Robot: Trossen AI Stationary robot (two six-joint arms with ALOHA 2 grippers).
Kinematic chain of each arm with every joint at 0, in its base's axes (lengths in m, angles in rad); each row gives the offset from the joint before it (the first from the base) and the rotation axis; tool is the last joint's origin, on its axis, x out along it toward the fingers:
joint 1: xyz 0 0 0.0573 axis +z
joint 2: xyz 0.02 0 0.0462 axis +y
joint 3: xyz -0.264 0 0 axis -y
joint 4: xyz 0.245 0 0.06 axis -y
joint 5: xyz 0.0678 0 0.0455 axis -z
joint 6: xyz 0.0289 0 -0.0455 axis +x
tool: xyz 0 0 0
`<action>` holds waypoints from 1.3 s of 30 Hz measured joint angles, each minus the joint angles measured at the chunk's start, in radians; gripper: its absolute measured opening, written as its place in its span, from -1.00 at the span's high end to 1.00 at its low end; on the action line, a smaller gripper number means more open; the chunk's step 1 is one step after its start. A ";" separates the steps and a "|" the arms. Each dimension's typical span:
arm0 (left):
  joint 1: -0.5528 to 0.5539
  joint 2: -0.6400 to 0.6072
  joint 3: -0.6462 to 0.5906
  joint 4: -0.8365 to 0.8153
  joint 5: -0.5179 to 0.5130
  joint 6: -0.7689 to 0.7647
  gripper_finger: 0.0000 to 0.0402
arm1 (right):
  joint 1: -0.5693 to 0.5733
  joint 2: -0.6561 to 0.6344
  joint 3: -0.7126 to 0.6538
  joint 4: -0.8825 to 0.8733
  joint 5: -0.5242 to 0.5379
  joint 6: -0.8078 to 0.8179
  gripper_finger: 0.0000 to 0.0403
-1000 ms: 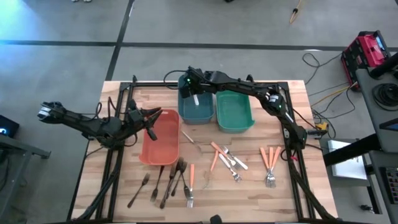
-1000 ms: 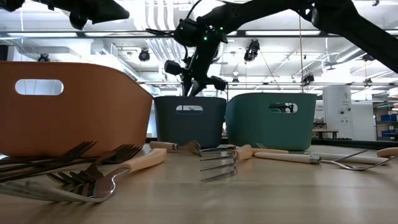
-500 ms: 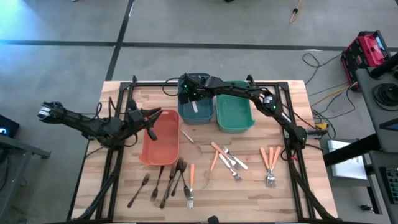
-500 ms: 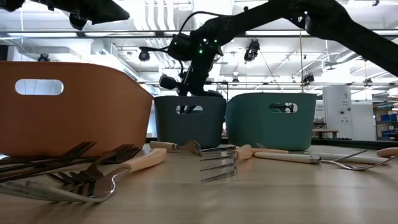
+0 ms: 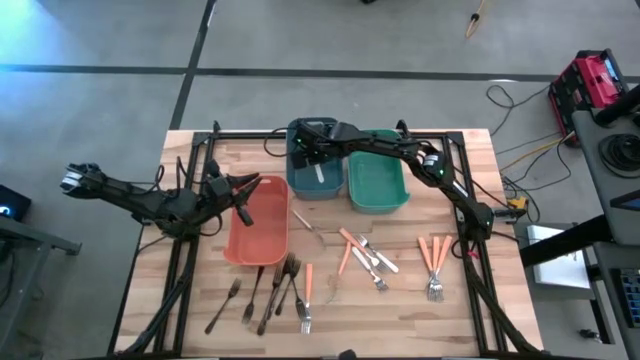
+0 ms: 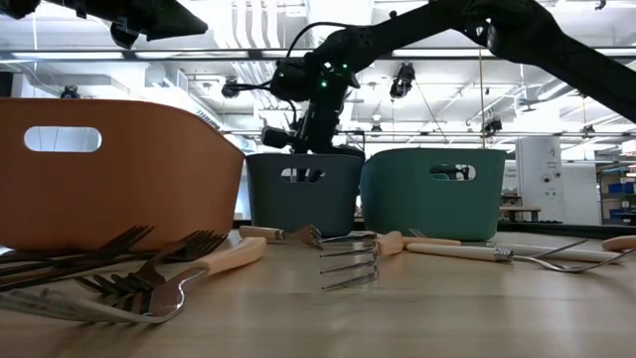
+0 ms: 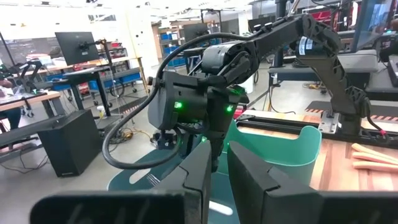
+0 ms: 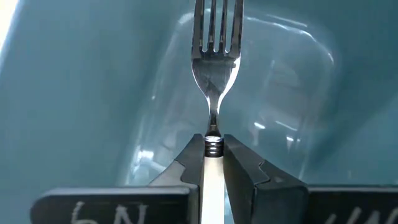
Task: Sort silverware by color (type)
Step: Put the white fork into the blue bin
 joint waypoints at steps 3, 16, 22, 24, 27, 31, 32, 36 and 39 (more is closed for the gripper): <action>0.000 0.000 0.000 0.000 0.000 0.000 0.82 | 0.000 0.000 -0.011 -0.005 0.004 -0.004 0.86; 0.000 0.000 0.000 0.003 0.000 0.000 0.82 | 0.000 0.000 -0.036 0.007 0.002 0.011 0.86; 0.000 0.000 0.000 -0.001 0.000 0.000 0.82 | 0.000 -0.002 -0.004 0.028 0.000 -0.017 0.86; 0.000 0.000 0.000 -0.007 0.000 0.000 0.82 | 0.000 -0.004 0.015 0.026 0.000 -0.043 0.86; 0.000 0.000 0.000 -0.012 0.000 0.001 0.82 | 0.000 -0.005 0.043 0.001 0.000 -0.060 0.86; 0.000 0.000 0.000 -0.013 0.000 0.001 0.82 | 0.000 -0.005 0.087 -0.005 -0.003 -0.087 0.86; 0.000 0.000 0.000 -0.013 0.000 0.001 0.82 | 0.000 -0.006 0.097 -0.007 -0.007 -0.091 0.86; 0.000 0.000 0.000 -0.013 0.000 0.001 0.82 | -0.002 -0.006 0.125 -0.016 -0.042 -0.115 0.86; 0.000 0.000 0.000 -0.013 0.000 0.001 0.82 | -0.007 -0.006 0.127 -0.020 -0.054 -0.119 0.86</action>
